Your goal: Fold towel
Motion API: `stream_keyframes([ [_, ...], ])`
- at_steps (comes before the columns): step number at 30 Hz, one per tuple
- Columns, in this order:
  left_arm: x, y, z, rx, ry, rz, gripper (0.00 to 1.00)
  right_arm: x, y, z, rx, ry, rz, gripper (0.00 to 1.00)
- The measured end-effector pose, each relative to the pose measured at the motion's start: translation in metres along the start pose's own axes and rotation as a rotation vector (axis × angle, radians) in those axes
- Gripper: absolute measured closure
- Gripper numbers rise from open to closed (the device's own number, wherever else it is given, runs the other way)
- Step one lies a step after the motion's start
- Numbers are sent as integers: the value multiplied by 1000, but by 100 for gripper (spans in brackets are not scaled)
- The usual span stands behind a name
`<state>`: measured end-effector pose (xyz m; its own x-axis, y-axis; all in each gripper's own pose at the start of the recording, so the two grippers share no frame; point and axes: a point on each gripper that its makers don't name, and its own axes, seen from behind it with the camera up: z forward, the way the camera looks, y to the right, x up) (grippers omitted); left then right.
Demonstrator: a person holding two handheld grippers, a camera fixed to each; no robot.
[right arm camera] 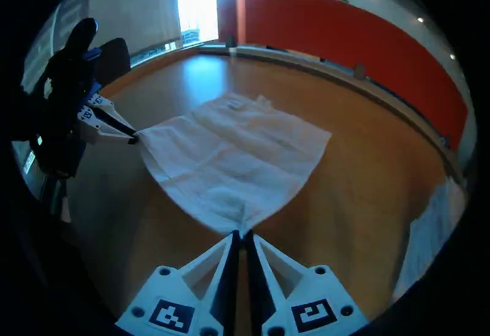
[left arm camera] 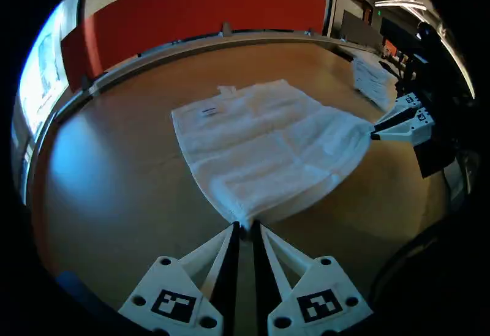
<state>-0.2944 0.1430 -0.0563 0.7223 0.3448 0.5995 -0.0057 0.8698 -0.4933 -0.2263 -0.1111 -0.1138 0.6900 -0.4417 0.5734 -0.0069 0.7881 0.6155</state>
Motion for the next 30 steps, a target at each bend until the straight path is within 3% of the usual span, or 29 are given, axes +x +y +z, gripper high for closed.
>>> stream_keyframes([
  [11,28,3,-38,3,27,-30,85,37,2,-34,-21,70,6,92],
  [21,40,18,-66,-25,28,-56,85,62,1,-64,-42,121,17,92],
  [30,47,30,-87,-55,44,-100,85,68,1,-85,-58,133,22,92],
])
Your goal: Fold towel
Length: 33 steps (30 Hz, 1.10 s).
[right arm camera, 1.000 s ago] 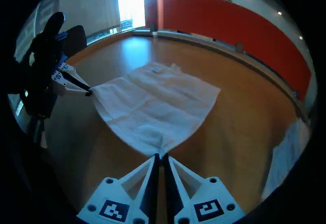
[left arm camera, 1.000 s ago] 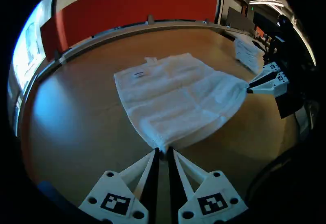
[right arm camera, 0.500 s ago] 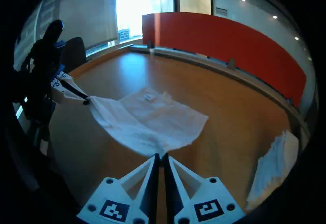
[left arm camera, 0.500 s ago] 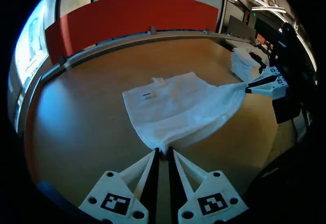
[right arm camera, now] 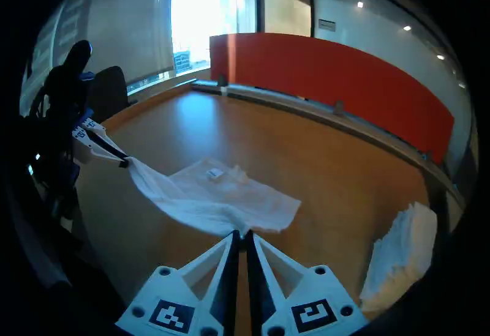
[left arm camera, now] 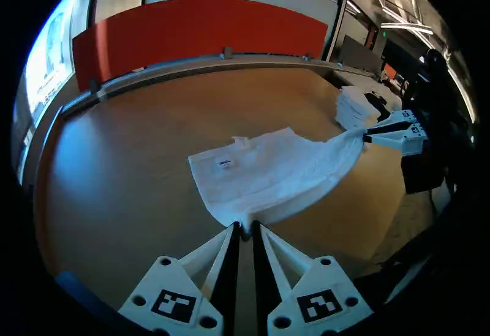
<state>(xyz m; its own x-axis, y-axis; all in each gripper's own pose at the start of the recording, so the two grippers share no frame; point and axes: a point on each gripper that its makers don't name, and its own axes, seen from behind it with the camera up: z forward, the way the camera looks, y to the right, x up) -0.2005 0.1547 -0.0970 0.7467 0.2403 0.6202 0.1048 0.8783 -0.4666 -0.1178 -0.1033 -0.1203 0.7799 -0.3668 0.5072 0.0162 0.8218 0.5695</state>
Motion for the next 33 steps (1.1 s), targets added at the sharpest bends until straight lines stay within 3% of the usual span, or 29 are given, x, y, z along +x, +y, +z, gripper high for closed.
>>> stream_keyframes([
  [12,-3,13,-12,-23,-10,-14,85,4,-5,-8,12,-1,6,92],
  [24,0,8,-7,-14,-3,-27,85,-3,-7,-5,19,-24,3,92],
  [33,5,-1,9,-1,0,-33,85,-13,-1,7,15,-65,9,92],
])
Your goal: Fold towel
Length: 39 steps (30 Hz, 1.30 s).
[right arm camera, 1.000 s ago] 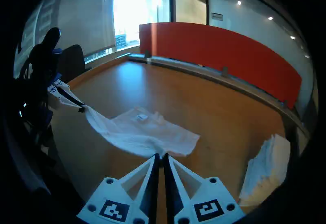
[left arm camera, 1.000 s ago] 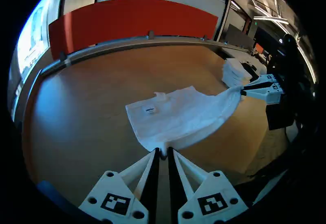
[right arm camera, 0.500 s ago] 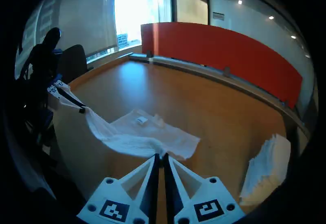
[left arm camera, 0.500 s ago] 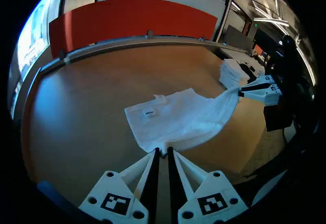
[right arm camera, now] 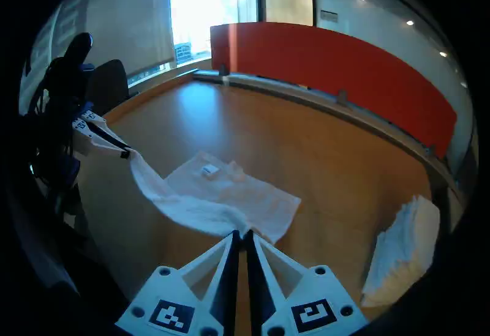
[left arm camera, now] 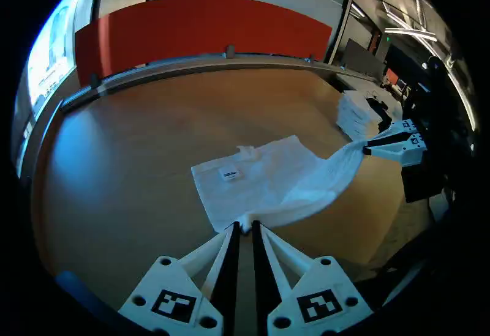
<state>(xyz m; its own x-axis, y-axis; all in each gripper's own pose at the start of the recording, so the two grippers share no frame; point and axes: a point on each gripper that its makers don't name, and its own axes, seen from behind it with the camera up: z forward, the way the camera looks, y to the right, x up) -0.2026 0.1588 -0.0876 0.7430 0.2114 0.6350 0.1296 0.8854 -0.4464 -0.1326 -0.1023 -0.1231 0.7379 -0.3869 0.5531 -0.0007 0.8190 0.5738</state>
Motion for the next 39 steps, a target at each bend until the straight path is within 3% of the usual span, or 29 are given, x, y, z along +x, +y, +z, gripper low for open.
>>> stream_keyframes([
  [18,18,-29,49,24,2,-38,85,-1,27,38,-7,-56,25,92],
  [39,4,-52,110,52,-67,-34,86,-20,48,88,-13,-115,53,90],
])
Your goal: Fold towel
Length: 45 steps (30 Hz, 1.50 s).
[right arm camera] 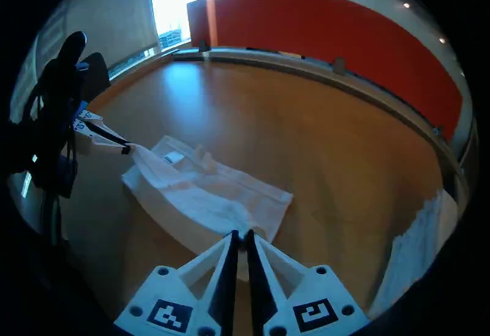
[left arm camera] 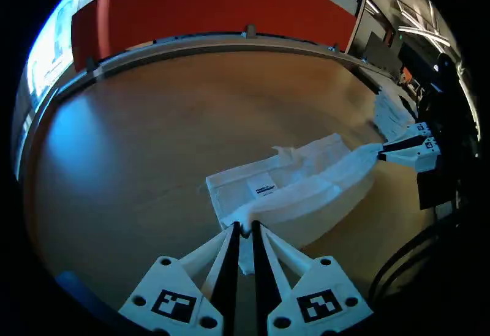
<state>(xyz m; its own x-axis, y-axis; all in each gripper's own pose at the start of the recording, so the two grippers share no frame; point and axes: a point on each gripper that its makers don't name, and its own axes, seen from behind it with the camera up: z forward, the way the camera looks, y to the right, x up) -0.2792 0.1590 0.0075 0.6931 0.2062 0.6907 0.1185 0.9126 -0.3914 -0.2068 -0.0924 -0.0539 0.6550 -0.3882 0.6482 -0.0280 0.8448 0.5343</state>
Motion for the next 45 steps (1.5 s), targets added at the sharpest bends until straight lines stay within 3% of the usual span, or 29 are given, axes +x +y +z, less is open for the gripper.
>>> stream_keyframes([
  [7,1,-8,15,26,0,3,80,-4,6,12,-17,-24,-13,86],
  [14,8,-20,31,64,-3,1,74,-2,19,25,-45,-33,-13,74],
  [21,12,-28,37,96,-9,19,60,-4,36,32,-87,-43,-26,63],
  [24,14,-31,37,108,-7,27,51,-3,42,34,-104,-41,-30,54],
  [29,19,-37,35,127,5,32,29,1,47,35,-117,-33,-32,39],
  [36,31,-50,26,168,33,46,11,9,53,35,-141,-15,-35,39],
  [40,32,-52,20,176,40,43,9,15,52,31,-138,5,-29,31],
  [43,29,-50,16,171,42,31,9,19,50,26,-132,21,-25,11],
  [45,26,-49,14,166,43,19,9,21,48,22,-131,31,-21,5],
])
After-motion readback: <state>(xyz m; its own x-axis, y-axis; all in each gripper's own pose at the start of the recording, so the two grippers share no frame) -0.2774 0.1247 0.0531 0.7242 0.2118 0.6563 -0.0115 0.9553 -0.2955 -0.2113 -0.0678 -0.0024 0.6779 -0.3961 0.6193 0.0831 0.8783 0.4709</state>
